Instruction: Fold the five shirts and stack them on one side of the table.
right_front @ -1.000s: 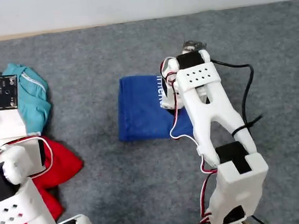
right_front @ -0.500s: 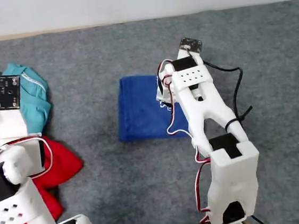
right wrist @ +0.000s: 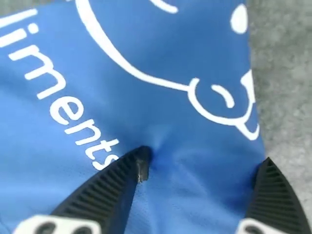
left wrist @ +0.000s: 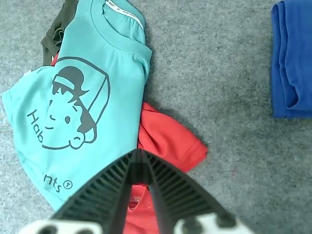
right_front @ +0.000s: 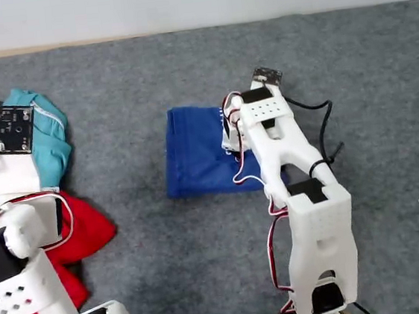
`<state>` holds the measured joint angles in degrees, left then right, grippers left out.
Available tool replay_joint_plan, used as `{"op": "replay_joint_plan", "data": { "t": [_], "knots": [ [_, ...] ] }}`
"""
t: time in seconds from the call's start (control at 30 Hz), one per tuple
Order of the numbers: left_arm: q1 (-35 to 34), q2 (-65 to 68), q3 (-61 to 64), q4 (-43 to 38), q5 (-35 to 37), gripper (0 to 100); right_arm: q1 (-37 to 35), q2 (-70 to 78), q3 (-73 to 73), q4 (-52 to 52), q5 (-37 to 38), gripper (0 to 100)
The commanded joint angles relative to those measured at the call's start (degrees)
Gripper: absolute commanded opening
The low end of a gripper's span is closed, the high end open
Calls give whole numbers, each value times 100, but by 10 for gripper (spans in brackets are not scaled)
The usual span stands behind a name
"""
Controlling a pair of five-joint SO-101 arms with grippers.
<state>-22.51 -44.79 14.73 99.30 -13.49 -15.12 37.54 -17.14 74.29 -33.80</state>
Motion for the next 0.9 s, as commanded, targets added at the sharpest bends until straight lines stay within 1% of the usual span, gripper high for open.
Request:
{"op": "replay_joint_plan", "data": {
  "t": [0.0, 0.07, 0.13, 0.2, 0.27, 0.33, 0.4, 0.53, 0.6, 0.67, 0.87],
  "knots": [
    [18, -105, -171, 123, -35, 3, 66, 145, -369, 259, -53, 299],
    [18, -114, -171, 123, -35, 3, 66, 215, -527, 400, -18, 216],
    [18, -114, -171, 123, -35, 3, 66, 233, -677, 549, 35, 112],
    [18, -114, -171, 123, -26, 3, 66, 207, -782, 673, 343, 9],
    [18, -114, -171, 123, -26, 3, 75, 180, -879, 884, 492, 24],
    [18, -114, -171, 123, -26, 3, 127, 180, -1073, 1138, 492, 6],
    [18, -114, -171, 123, -26, 3, 259, 180, -1275, 1420, 492, 9],
    [18, -114, -171, 123, -26, 3, 690, 180, -1873, 2105, 510, 9],
    [18, -114, -171, 123, -26, 3, 945, 180, -2189, 2466, 712, 9],
    [18, -114, -171, 123, -26, 3, 1218, 180, -2505, 2826, 1327, 9],
    [18, -114, -171, 123, -26, 3, 2246, -136, -2620, 2800, 4009, 9]
  ]
}}
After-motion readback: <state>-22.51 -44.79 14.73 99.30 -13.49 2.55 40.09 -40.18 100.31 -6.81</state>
